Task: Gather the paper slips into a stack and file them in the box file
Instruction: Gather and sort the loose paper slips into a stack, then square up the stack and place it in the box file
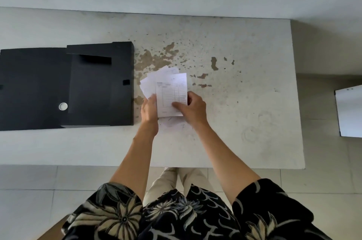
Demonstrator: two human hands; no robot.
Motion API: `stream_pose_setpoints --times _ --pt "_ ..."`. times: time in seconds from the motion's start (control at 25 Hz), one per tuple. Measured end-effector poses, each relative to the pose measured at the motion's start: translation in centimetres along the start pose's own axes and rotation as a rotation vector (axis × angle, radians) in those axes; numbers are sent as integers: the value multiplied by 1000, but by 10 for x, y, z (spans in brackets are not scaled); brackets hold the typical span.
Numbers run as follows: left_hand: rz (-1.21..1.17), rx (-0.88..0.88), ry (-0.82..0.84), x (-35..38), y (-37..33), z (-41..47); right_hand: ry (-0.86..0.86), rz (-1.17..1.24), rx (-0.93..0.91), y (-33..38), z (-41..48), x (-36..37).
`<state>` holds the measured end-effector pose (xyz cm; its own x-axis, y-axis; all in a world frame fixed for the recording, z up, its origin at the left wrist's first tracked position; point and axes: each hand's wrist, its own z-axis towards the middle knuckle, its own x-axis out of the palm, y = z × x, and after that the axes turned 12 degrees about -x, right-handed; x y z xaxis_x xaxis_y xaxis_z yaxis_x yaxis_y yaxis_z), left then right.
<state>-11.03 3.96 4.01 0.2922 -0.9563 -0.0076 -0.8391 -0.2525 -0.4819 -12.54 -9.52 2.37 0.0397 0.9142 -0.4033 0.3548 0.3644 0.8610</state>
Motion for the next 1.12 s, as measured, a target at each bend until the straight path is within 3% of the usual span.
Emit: stream_pose_setpoints --times 0.08,0.16,0.28,0.36,0.44,0.64,0.72,0.96,1.12 --pt "-11 -3 71 -1 -1 1 43 -54 -20 -1 -1 9" --pt "129 94 70 -2 0 3 16 -120 -52 -1 -1 11" --pt "216 151 25 -3 -4 3 -232 -250 -77 -8 7 3" --pt "210 152 49 -5 -12 1 -208 -9 31 -4 15 -16" --pt "261 204 50 -5 -23 2 -71 207 0 5 24 -35" --pt "261 506 38 9 -60 -8 -97 205 -345 51 43 -51" --pt "267 575 59 18 -70 -6 -124 245 -364 60 51 -50" --pt "351 482 3 27 -69 18 -32 118 -254 43 63 -29" --pt "358 499 9 30 -73 20 -106 70 -271 39 67 -23"
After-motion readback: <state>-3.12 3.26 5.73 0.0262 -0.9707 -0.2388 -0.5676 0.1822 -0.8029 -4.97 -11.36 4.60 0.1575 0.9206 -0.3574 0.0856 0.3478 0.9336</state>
